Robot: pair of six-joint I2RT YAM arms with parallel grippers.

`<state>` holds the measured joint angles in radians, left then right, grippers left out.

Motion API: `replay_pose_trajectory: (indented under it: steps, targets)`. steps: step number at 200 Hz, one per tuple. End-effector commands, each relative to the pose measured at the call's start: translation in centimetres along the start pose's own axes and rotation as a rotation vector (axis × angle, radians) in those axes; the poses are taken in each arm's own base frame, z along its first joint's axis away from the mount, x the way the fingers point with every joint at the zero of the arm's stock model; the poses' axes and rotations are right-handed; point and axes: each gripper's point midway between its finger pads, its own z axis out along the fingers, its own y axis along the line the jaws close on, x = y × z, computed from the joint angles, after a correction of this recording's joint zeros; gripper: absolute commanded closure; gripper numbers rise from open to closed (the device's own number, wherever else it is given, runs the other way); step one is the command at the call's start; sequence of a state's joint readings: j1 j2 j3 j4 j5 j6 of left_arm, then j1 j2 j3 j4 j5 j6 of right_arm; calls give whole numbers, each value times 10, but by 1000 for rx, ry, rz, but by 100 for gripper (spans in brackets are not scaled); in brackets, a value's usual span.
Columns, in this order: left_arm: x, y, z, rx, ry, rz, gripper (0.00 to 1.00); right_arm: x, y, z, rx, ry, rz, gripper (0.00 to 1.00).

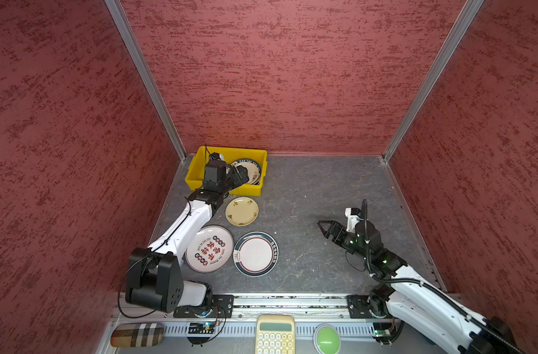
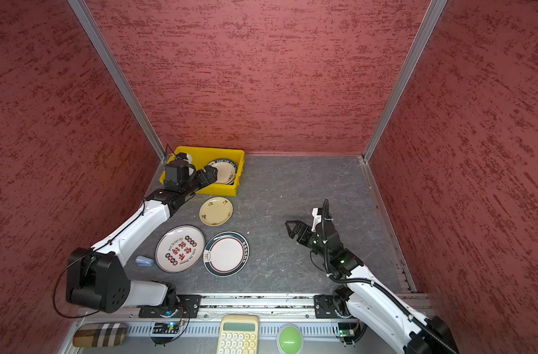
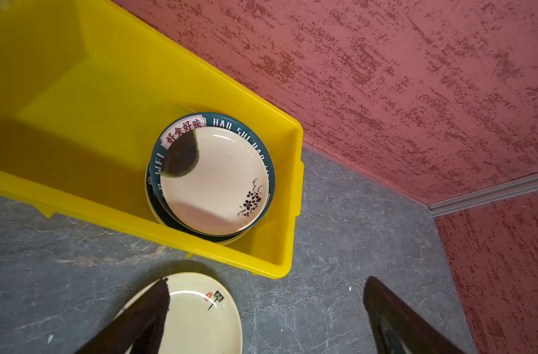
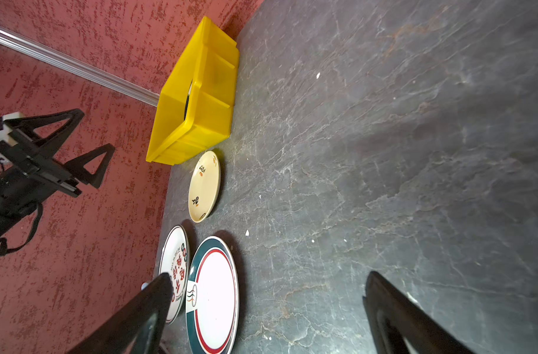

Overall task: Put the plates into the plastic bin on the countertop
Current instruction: 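Lower the cream plate onto the green-rimmed plate, open left gripper and pull back, then move the right gripper to the green-and-red-rimmed white plate while left draws back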

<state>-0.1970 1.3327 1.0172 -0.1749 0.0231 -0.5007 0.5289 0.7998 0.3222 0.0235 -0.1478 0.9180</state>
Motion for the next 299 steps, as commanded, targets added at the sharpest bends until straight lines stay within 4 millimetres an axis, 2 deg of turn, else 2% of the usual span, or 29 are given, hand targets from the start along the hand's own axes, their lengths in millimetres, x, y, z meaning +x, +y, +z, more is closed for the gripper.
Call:
replay_pose_trajectory:
  steps: [1,34,90,150,216,219,230,249,299]
  targets:
    - [-3,-6,-21,28,-51,7,1,-1,25,11,-93,25,16,1]
    - [12,-4,-44,45,-53,11,1,13,35,30,-106,94,-9,1]
    - [52,15,-60,39,6,-10,1,41,47,49,-116,184,-61,1]
    - [70,30,-82,16,21,-7,1,79,55,74,-123,302,-118,2]
    - [98,49,-104,-18,86,-31,1,110,61,90,-106,413,-185,12]
    - [99,49,-104,-17,87,-33,1,115,55,93,-88,428,-186,12]
    - [102,52,-106,-18,91,-43,1,120,54,96,-81,446,-190,14]
    - [104,54,-106,-15,81,-47,1,130,57,99,-87,484,-208,18]
    - [107,55,-106,8,82,-79,1,156,48,107,-53,566,-223,26]
